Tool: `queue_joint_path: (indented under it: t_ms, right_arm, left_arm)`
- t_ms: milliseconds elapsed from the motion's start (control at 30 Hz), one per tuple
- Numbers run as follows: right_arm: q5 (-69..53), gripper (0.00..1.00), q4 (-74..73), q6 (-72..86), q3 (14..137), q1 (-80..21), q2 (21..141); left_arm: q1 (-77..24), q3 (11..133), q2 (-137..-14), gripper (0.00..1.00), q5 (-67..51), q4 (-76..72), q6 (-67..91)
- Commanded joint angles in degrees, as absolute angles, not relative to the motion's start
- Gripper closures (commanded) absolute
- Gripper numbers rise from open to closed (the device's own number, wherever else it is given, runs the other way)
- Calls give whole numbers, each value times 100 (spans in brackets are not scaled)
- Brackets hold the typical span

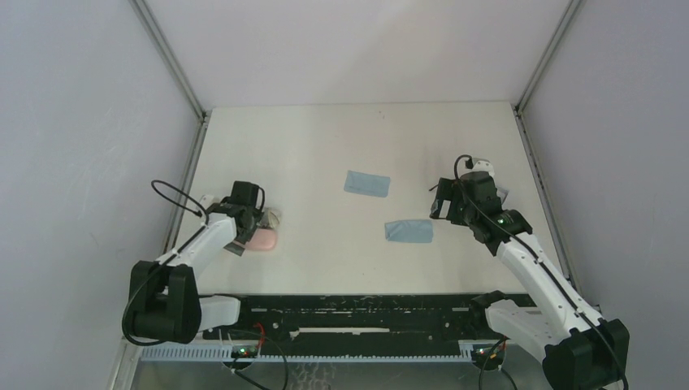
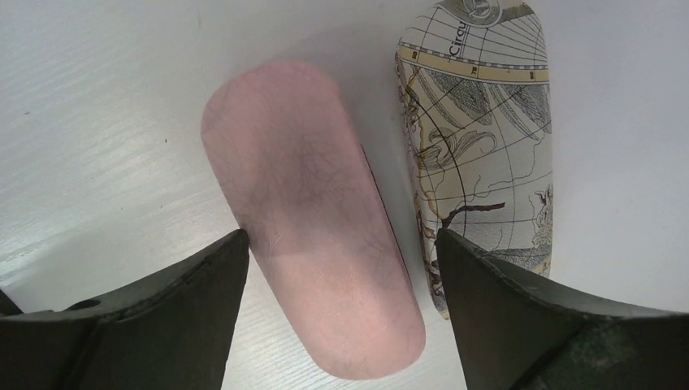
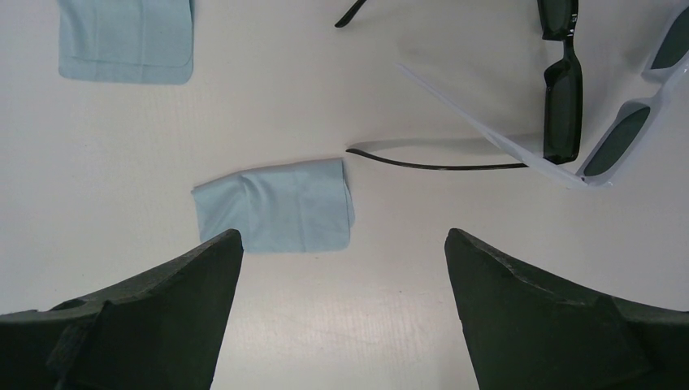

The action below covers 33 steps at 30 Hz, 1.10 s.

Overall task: Organize the sunglasses
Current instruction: Pick up the sunglasses case at the center of the board.

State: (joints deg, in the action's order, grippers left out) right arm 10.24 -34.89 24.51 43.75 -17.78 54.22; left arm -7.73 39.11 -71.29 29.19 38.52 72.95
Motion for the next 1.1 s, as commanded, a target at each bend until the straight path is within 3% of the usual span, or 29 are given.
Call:
queue_joint_path:
  t_ms: [0, 600, 900, 1067]
  right_arm:
    - [1110, 6, -3213, 2549, 4360, -1798, 5447]
    - [1088, 6, -3155, 2535, 4334, -1802, 5480]
    - [1137, 6, -3177, 2549, 4333, -1795, 5154]
    - [1151, 6, -3165, 2563, 4340, -1793, 4811]
  left_arm:
    - [-746, 3854, -7341, 12, 2852, 3485, 7434]
    - [-744, 3455, -7420, 36, 2700, 3057, 7408]
    - [-741, 3358, -6683, 60, 2361, 3040, 6772]
    - [-756, 3144, -5421, 81, 2017, 3013, 6129]
